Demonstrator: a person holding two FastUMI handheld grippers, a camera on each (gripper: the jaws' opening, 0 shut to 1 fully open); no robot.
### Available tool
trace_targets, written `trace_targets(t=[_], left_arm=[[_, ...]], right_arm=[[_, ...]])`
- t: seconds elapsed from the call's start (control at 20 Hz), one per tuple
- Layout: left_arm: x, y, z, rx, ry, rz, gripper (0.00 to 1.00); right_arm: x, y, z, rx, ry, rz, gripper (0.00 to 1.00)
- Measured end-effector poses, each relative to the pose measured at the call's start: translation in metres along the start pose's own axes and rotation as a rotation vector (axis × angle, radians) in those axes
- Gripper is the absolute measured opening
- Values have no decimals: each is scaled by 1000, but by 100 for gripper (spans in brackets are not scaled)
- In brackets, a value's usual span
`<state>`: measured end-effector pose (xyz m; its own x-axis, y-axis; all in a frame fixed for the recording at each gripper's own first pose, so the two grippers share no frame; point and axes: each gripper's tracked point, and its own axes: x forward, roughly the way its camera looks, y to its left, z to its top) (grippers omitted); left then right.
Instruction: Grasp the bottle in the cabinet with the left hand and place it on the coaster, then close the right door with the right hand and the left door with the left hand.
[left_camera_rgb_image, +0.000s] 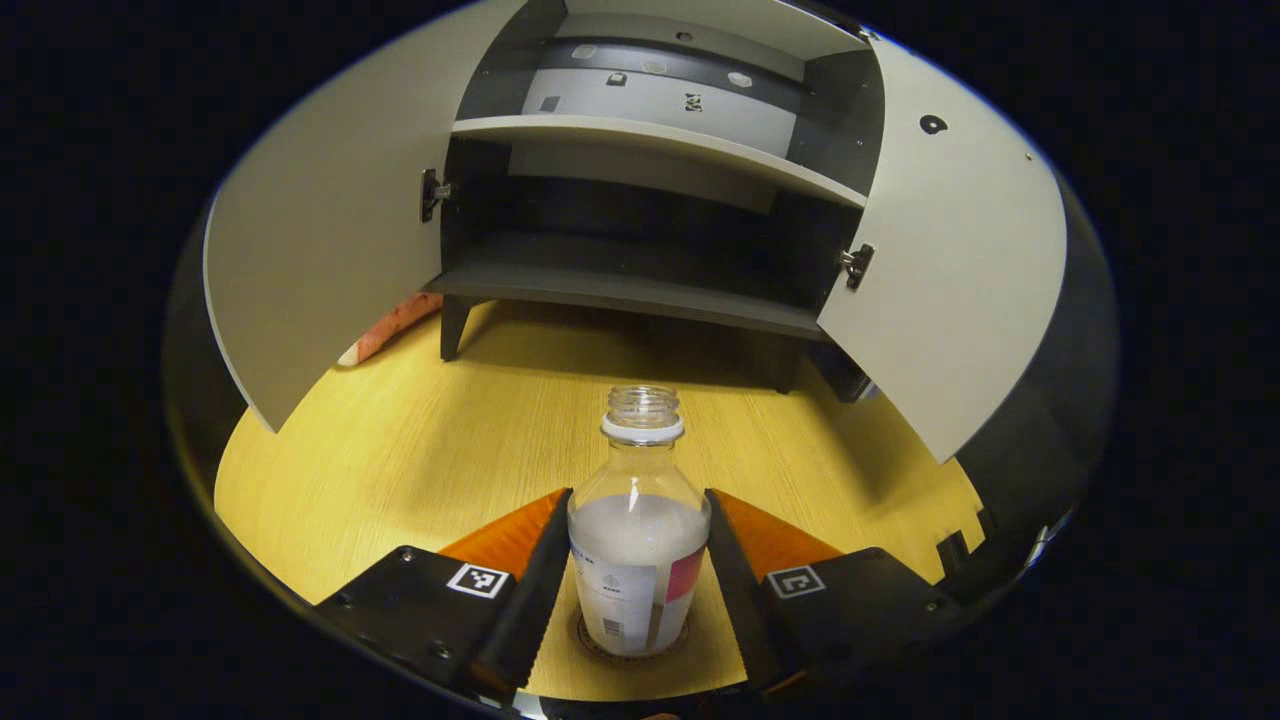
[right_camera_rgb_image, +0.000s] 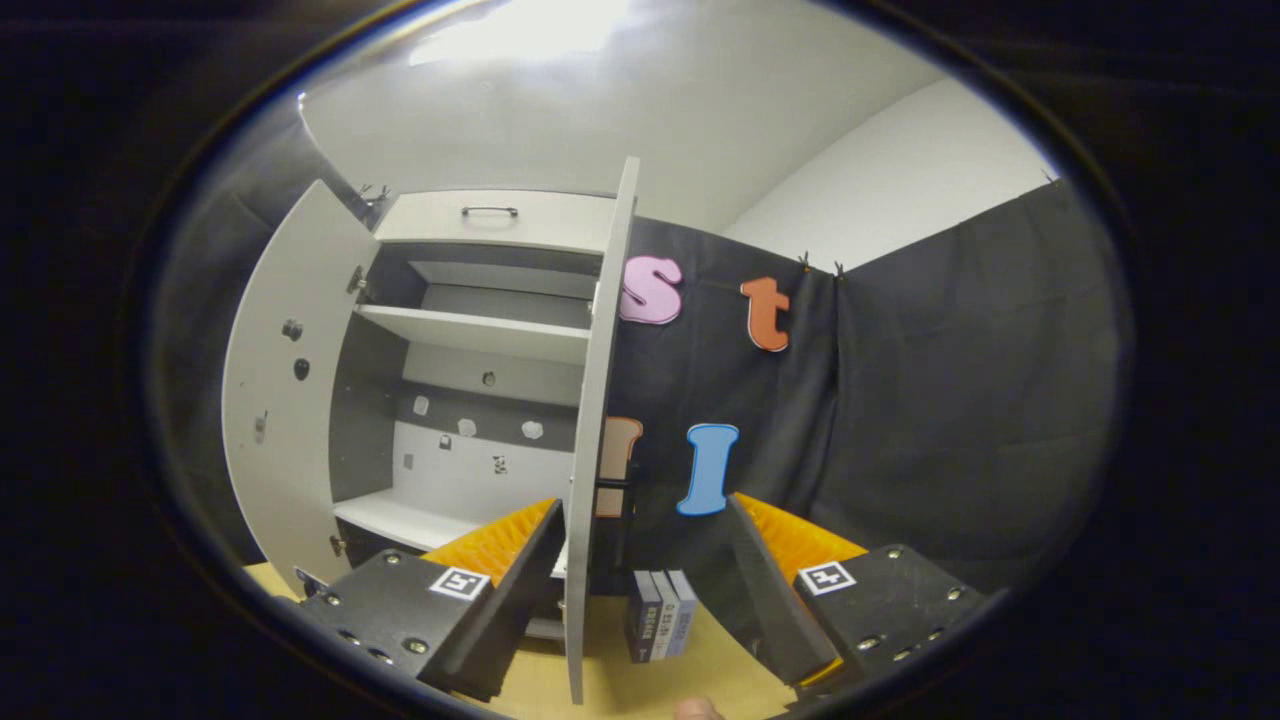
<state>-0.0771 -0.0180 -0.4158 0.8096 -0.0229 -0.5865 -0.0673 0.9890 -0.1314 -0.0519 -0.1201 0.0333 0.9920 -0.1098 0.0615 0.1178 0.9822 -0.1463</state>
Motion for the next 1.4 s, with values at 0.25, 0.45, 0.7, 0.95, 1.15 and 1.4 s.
trace_targets(t=[0.25, 0.45, 0.7, 0.95, 1.15, 1.4], left_arm=[[-2, -5, 0, 56, -66, 9, 79], [-12, -12, -21, 64, 2, -24, 80], [-22, -7, -18, 90, -5, -21, 86], [-9, 2, -25, 82, 46, 23, 86], [8, -6, 8, 77, -2, 3, 86], [43, -12, 25, 96, 31, -19, 86]], right_arm=[[-2, -1, -4, -1, 17, -1, 96], [0, 0, -6, -3, 19, 8, 94], [6, 6, -11, 5, 26, 30, 96], [9, 9, -13, 16, 29, 49, 94], [10, 1, -15, -8, 31, 24, 96], [7, -22, -18, -24, 37, -53, 96]])
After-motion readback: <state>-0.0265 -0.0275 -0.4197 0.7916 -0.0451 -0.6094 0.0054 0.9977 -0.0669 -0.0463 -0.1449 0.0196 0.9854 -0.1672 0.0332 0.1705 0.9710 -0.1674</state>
